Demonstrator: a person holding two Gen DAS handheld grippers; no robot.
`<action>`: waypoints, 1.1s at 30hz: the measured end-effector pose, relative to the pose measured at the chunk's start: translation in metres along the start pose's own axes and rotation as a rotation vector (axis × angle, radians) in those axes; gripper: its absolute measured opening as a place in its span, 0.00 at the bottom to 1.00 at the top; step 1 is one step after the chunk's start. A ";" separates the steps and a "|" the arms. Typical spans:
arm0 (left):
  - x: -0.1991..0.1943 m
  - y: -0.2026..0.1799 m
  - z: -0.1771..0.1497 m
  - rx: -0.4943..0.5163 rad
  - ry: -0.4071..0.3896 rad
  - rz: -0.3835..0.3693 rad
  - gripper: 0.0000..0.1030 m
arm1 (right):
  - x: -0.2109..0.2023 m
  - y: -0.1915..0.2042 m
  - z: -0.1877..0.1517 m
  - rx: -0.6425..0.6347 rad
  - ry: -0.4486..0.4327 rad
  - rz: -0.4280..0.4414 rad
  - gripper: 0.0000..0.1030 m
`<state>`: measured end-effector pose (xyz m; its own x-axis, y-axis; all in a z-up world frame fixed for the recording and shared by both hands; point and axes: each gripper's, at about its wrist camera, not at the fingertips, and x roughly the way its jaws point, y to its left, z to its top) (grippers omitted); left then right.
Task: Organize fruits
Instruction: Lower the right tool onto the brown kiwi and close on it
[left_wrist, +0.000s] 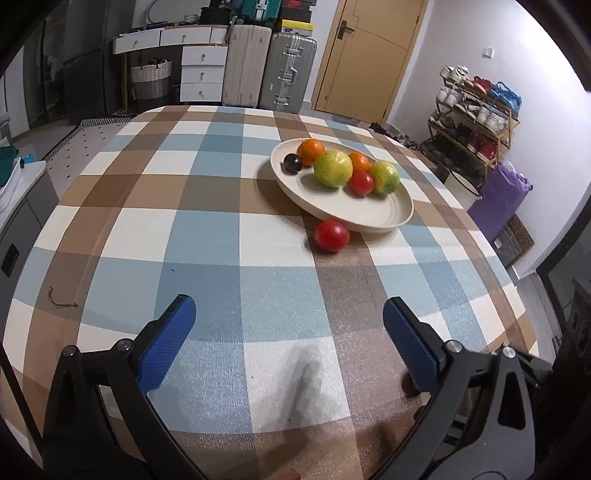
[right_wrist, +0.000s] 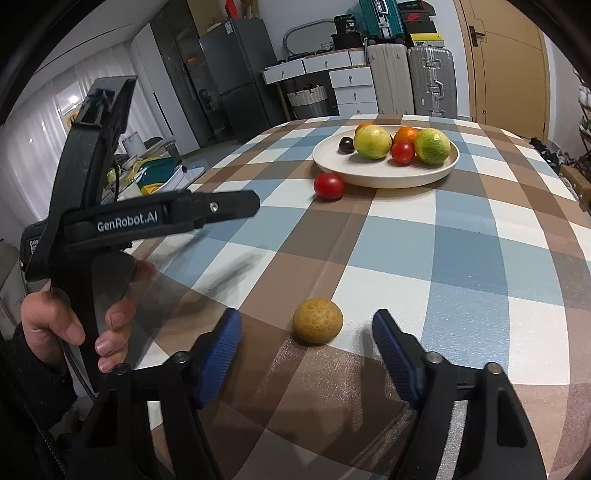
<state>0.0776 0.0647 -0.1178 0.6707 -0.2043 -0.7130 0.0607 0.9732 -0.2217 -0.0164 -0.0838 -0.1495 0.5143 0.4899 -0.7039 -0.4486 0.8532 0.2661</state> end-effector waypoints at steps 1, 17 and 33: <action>0.001 0.000 0.001 -0.001 0.003 0.001 0.98 | 0.001 -0.001 0.000 0.004 0.004 0.003 0.64; 0.038 -0.005 0.023 0.007 0.057 -0.022 0.98 | -0.009 -0.019 0.012 0.082 -0.053 0.115 0.28; 0.088 -0.018 0.056 0.024 0.121 -0.002 0.98 | -0.016 -0.054 0.045 0.146 -0.098 0.152 0.28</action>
<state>0.1771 0.0349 -0.1389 0.5768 -0.2161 -0.7878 0.0808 0.9747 -0.2082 0.0329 -0.1295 -0.1231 0.5206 0.6240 -0.5827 -0.4199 0.7814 0.4617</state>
